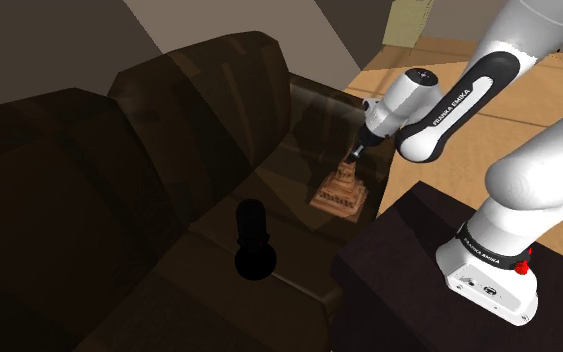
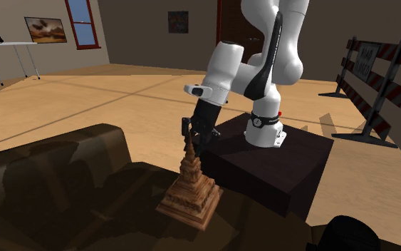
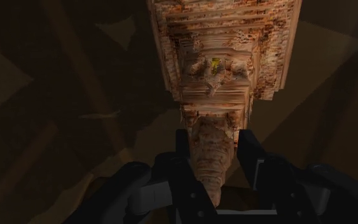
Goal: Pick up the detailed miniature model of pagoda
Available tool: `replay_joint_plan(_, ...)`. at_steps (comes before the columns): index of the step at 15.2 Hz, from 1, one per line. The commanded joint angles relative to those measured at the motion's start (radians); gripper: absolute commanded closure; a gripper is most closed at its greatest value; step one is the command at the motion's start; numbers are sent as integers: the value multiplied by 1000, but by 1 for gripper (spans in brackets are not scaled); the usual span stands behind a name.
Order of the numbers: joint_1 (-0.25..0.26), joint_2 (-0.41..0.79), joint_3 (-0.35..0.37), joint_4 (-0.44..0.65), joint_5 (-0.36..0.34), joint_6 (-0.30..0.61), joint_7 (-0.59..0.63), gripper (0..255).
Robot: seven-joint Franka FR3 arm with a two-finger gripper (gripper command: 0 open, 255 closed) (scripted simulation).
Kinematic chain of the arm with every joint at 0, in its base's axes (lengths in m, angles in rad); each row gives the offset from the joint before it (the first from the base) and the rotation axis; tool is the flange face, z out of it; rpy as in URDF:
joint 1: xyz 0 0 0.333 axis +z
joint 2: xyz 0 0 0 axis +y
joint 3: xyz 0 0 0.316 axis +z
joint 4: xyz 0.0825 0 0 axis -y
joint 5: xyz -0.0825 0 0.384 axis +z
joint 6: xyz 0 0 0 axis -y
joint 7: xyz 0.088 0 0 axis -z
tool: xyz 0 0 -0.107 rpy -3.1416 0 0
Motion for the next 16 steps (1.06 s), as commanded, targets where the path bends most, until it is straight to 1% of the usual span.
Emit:
replay_joint_plan(1, 92, -31, -87, -4, 21, -37, -20, 255)
replay_joint_plan(2, 133, -52, -125, -5, 36, -60, -34, 255)
replay_joint_plan(4, 193, -93, -177, -4, 64, -105, -59, 255)
replay_joint_plan(7, 248, -153, -223, 0, 96, -172, -87, 255)
replay_joint_plan(10, 283, -210, -251, 8, 119, -238, -108, 255)
replay_joint_plan(14, 313, -278, -273, 24, 141, -324, -128, 255)
replay_joint_plan(16, 313, -281, -274, 25, 142, -327, -129, 255)
